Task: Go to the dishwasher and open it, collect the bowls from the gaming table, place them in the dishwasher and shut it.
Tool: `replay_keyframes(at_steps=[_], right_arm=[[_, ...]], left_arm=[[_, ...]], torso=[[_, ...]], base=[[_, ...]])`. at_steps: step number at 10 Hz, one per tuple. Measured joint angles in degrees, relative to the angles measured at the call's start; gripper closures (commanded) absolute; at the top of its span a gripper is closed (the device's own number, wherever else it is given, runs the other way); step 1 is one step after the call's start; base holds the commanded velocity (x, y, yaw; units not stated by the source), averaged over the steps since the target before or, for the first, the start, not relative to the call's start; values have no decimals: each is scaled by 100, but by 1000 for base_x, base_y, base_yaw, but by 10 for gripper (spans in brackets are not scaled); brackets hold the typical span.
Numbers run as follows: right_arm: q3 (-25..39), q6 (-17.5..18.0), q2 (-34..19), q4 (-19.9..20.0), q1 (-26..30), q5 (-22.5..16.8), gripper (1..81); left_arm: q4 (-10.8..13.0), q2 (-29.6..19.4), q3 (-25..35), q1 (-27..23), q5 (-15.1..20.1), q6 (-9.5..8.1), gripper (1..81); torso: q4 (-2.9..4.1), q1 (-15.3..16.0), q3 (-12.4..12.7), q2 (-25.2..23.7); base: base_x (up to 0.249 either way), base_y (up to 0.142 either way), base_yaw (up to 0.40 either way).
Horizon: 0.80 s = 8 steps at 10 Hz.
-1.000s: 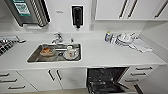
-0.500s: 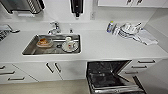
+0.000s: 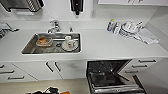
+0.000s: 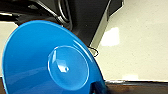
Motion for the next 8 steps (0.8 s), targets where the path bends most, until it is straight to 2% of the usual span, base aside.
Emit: replay_keyframes(at_steps=[2, 4, 8], right_arm=[[2, 1, 46, 0, 2, 0, 811], [11, 1, 61, 0, 46, -7, 811], [11, 1, 63, 6, 99, -18, 811]], left_arm=[[0, 400, -11, -527, 518, -223, 811], [-12, 1003, -20, -789, 791, -385, 811], [-20, 1968, -601, -1420, 956, -672, 811]], torso=[[0, 0, -2, 2], [0, 2, -2, 5], [0, 5, -7, 7]], base=[[0, 0, 0], [0, 0, 0], [0, 0, 0]])
